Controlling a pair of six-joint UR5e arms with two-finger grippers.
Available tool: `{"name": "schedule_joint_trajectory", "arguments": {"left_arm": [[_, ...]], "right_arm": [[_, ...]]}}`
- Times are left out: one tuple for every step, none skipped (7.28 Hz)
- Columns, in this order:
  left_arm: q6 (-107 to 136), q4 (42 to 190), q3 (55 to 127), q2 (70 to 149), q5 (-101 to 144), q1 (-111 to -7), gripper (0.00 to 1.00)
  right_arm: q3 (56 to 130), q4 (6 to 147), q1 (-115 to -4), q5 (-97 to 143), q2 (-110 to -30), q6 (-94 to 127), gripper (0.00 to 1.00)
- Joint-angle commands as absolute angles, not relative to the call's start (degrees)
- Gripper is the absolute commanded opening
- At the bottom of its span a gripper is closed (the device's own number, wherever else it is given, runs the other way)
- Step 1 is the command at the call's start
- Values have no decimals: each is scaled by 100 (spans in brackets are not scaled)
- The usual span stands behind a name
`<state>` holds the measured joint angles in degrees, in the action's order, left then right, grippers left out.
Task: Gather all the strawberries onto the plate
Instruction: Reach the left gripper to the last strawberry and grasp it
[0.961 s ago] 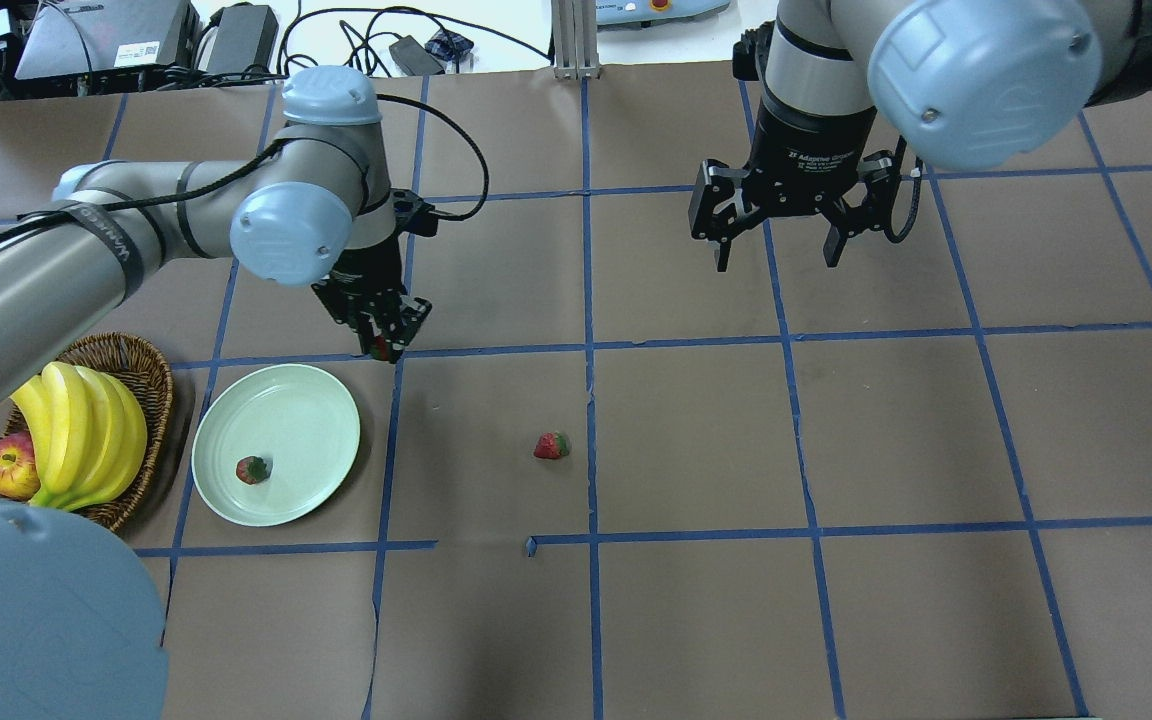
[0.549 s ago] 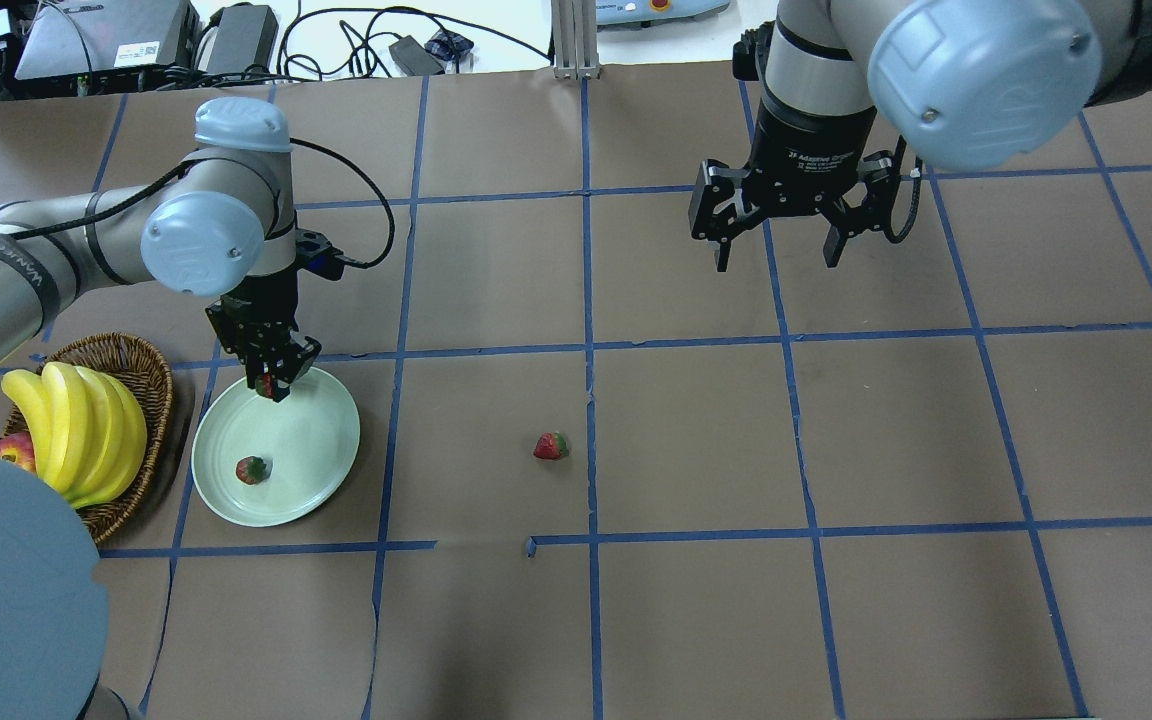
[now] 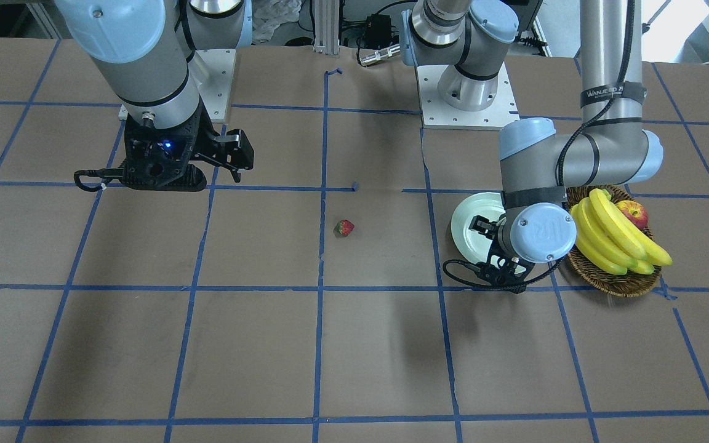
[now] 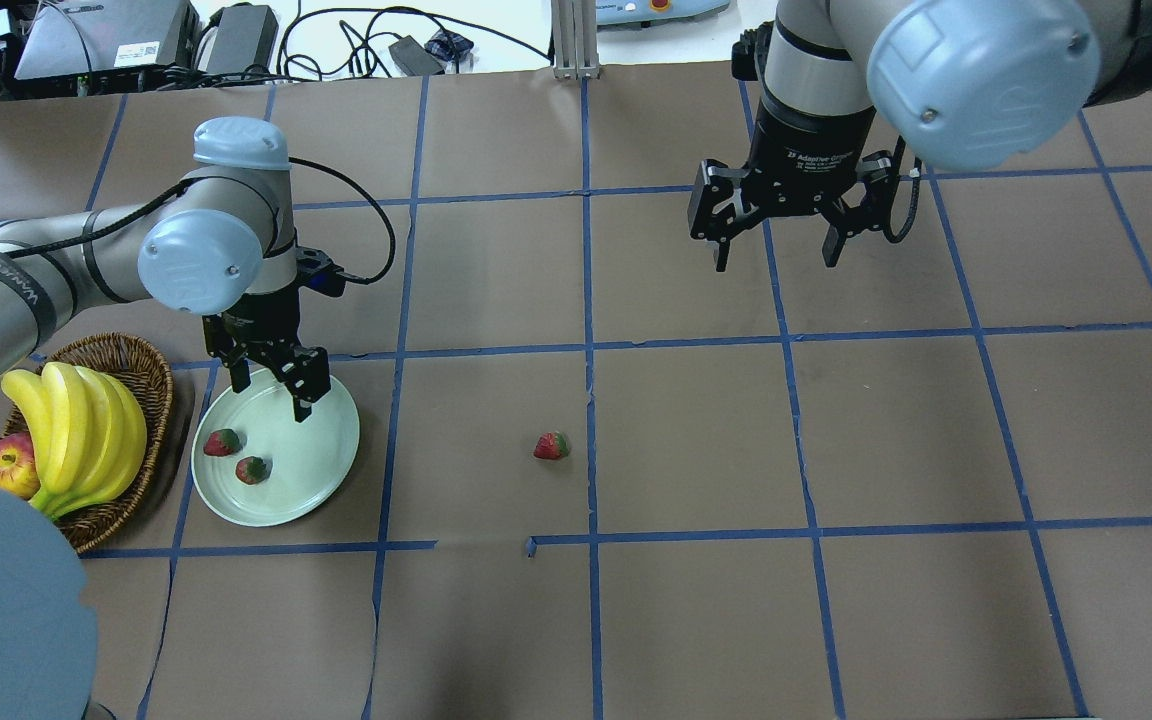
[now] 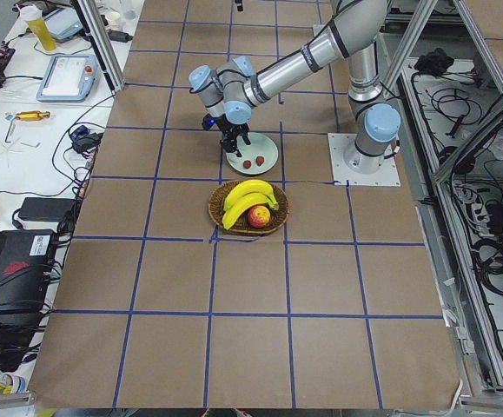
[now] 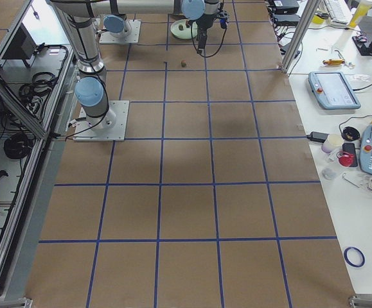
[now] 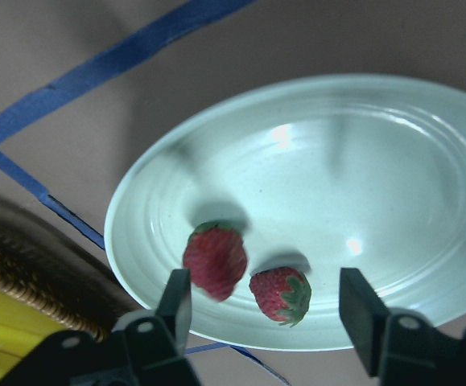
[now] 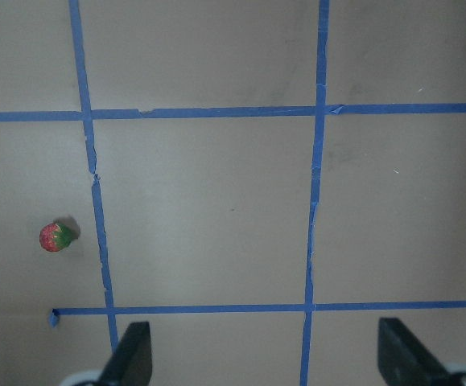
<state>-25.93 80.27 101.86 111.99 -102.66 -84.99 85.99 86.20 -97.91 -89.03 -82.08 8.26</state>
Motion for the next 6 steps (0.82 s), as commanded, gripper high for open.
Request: {"name": "schedule_joint_trajectory", "arguments": {"left_arm": [[-1432,8016,9994,11048,-9179,-8979,97],[-1137,7963,9984,11091,-8802,-9287,97],[-777,7937,9984,11153,-8441,-9534,97],[-634,7945,10019,11171,-8150,-9815,97],[-320,7971,10037,11241,-7660,-10000,97],[-221,7954,10063,11363,-7290,-10080,97]], "right_arm": [[8596,8622,-9782,-8912,-8200,826,100],[8578,8622,-9782,-8930,-8200,809,100],[8561,8613,-9765,-8973,-8209,800,100],[8561,8613,-9765,-8974,-8209,800,100],[8569,8613,-9765,-8982,-8209,800,100],[8578,8613,-9765,-8974,-8209,800,100]]}}
